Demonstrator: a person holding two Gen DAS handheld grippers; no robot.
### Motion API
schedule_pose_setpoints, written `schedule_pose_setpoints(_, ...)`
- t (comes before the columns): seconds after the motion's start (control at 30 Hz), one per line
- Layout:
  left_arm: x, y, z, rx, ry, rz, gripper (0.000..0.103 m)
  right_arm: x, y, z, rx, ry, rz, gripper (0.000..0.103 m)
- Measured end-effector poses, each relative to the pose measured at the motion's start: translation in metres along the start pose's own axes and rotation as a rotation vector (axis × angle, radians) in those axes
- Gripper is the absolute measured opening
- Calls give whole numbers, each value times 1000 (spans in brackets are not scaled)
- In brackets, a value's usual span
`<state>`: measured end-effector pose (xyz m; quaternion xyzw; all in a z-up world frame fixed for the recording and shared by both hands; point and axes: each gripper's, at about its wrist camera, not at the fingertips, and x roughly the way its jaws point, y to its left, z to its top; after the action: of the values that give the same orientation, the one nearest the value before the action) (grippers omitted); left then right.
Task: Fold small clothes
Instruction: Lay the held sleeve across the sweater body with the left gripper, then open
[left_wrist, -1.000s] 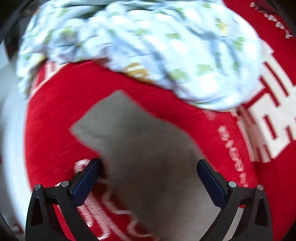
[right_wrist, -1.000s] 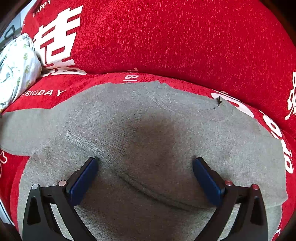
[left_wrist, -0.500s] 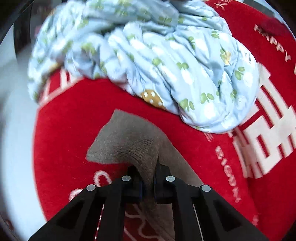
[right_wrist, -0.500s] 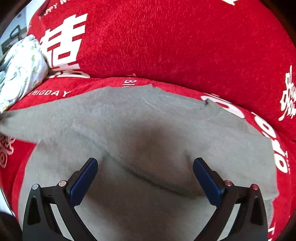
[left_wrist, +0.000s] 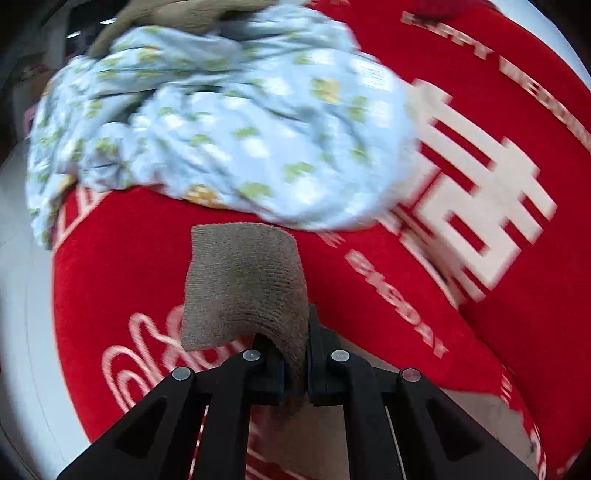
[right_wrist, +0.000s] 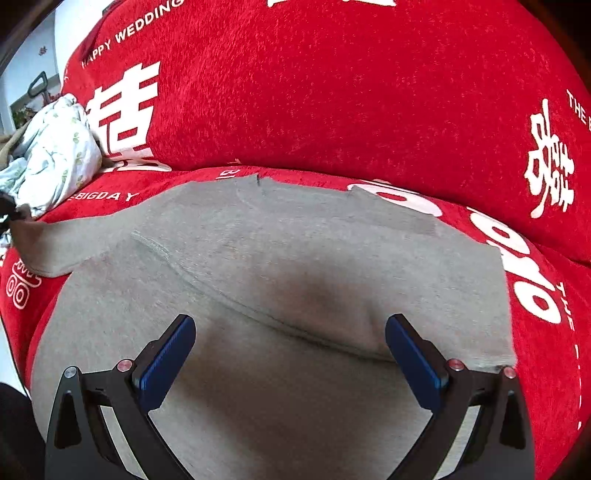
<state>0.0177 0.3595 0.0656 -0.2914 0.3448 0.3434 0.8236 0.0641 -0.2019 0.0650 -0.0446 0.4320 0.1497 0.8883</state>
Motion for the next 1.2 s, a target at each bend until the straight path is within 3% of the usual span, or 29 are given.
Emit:
schedule_pose_setpoints(0.2,-11,-71,-27,146,61,-61,8,-11,-28,-12,33,-44,24,103)
schedule_pose_setpoints(0.37,-19,-132,-57,260,117,-95,8,-3,-68,-21,246,-36,123,103)
schedule_pose_setpoints(0.43,-25,-154,-70,295,131,-106,8,-4,-77,-19,276,-33,141,103)
schedule_pose_setpoints(0.83,-58,-265,-151,479,167,-127,8,-28,-121,-22,302,-39,65,102)
schedule_pose_setpoints(1.03,-75,-313,-197,568,164,-149,8,-24,-146,-34,349,25,44,102)
schedule_pose_setpoints(1.2,-85,-341,-222,603,180,-177,8,-31,-165,-40,390,15,46,102)
